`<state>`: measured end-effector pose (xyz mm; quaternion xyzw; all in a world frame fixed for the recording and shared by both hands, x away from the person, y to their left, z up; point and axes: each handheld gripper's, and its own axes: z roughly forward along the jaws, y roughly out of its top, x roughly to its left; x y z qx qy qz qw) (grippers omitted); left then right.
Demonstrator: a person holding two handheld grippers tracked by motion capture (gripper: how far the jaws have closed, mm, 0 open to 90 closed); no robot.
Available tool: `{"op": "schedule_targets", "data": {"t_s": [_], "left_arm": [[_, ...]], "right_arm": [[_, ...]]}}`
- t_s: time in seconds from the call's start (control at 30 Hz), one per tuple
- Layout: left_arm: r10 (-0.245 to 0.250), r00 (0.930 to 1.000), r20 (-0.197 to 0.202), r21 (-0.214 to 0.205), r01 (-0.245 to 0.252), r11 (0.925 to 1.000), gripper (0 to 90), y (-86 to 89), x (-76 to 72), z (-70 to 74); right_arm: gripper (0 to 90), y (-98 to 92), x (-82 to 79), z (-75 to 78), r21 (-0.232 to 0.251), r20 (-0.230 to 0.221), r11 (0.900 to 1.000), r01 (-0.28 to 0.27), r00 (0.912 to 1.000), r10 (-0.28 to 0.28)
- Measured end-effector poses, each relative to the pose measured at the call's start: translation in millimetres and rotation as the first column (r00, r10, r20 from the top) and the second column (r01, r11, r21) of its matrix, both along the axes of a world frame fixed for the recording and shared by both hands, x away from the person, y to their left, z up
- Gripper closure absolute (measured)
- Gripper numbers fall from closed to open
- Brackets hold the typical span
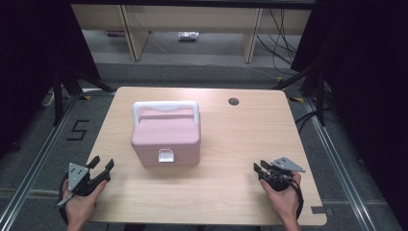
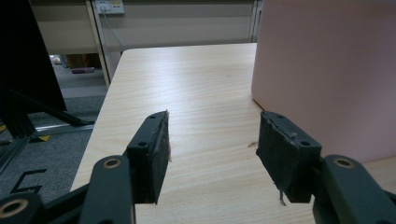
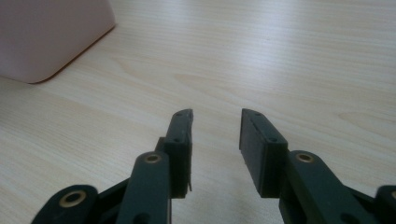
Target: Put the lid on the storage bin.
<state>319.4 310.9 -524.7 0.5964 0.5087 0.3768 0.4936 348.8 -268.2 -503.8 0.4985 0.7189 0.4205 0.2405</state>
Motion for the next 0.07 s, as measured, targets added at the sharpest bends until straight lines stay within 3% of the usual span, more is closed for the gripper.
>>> {"op": "schedule_targets", "data": {"t_s": [0.07], "left_arm": [[0.0,1.0,0.008,0.001,0.0,1.0,42.8,0.0,-0.4,1.0]], "right_arm": [[64.3,1.2,-0.9,-0.1,0.032,-0.007,0.9994,-0.013,0.9999,0.013]]}}
